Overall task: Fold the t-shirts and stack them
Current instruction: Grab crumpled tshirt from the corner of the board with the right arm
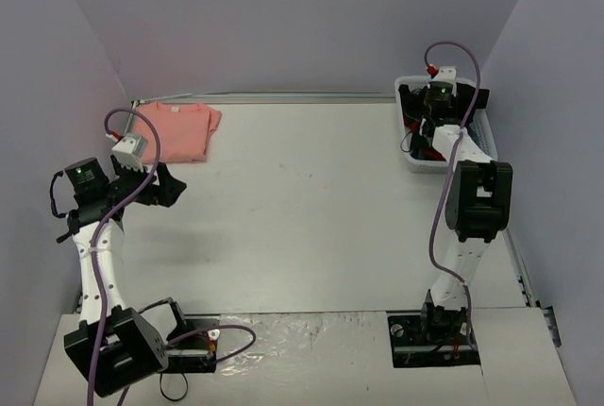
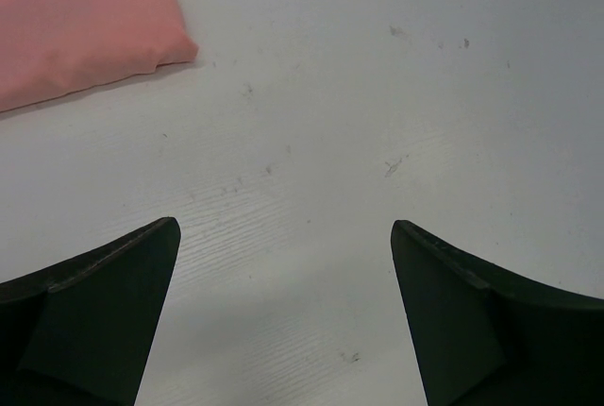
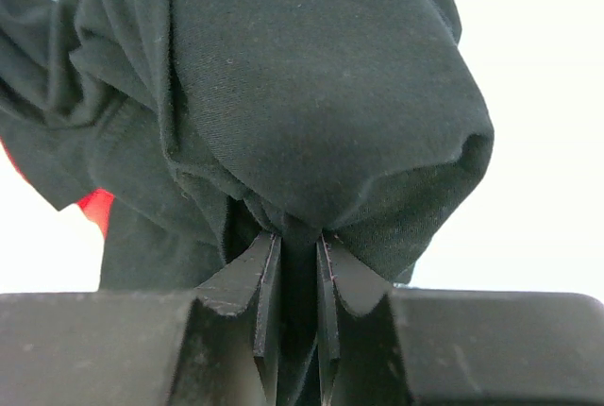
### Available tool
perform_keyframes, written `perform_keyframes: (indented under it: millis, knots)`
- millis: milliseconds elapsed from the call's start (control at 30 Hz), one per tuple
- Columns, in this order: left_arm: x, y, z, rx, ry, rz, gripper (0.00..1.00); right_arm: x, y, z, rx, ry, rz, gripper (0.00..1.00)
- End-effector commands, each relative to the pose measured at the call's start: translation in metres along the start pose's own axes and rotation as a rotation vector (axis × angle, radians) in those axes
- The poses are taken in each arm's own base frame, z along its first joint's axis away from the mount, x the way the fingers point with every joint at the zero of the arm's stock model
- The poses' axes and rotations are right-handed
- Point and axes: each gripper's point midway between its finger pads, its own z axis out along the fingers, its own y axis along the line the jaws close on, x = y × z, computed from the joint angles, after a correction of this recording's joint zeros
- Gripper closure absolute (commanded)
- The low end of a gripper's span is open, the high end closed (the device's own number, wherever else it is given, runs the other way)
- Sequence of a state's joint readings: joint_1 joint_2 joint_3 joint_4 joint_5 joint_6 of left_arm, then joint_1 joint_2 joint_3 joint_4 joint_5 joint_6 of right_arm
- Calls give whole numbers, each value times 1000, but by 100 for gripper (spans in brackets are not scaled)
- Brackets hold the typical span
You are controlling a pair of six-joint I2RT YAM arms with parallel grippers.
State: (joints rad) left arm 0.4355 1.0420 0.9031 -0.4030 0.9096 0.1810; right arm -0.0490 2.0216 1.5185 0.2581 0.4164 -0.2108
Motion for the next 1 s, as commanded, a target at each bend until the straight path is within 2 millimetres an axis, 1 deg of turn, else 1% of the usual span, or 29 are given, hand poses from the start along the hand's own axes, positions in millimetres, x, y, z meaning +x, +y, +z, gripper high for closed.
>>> perform_keyframes:
  millis: [0,100,200,233,333,367,400,467,500,567,600,633,667,733,767,833,867,900,933,967]
  knots:
    - [-10,-5,-5,19,-37,49,6,-60,-25,-33,63,-141,60,100]
    - [-10,-6,-5,23,-37,48,6,-76,-31,-46,60,-166,79,100]
    - [-10,-6,-5,22,-36,48,6,-88,-30,-57,30,-187,99,100]
    - [-10,-7,-5,25,-37,48,6,-95,-32,-64,20,-202,110,100]
    - [-10,-7,-6,24,-39,52,6,-104,-34,-76,-8,-222,109,100]
    - [-11,-7,-6,24,-40,55,6,-109,-22,-85,-42,-234,99,100]
    - [-11,-7,-7,24,-41,56,6,-115,-20,-94,-59,-244,96,100]
    - [-12,-7,-7,20,-43,56,6,-123,-17,-104,-96,-261,97,100]
    - [-12,-7,-8,19,-44,57,6,-127,-17,-113,-119,-264,93,100]
    - [-12,-5,-8,4,-40,56,6,-144,-11,-131,-178,-297,99,100]
    - [-13,-3,-8,-5,-41,58,6,-149,-11,-144,-204,-299,94,100]
    - [-13,-2,-8,-11,-39,59,6,-163,-8,-158,-236,-327,96,100]
    - [-14,-3,-8,-11,-40,60,6,-171,-7,-175,-280,-339,88,100]
    - [-15,-3,-9,-10,-44,63,6,-182,-2,-200,-346,-357,72,100]
    - [-15,-4,-9,-8,-46,66,6,-196,-3,-226,-385,-387,72,100]
    - [-15,-4,-10,-8,-48,68,6,-216,5,-264,-484,-449,72,100]
    - [-16,-5,-10,-8,-49,69,6,-218,2,-282,-520,-462,73,100]
    - [-16,-5,-11,-9,-50,72,6,-222,12,-302,-618,-489,65,100]
    - [-16,-5,-11,-9,-51,72,6,-225,14,-315,-663,-504,68,100]
    - [-17,-6,-12,-10,-55,78,6,-224,15,-336,-719,-521,59,100]
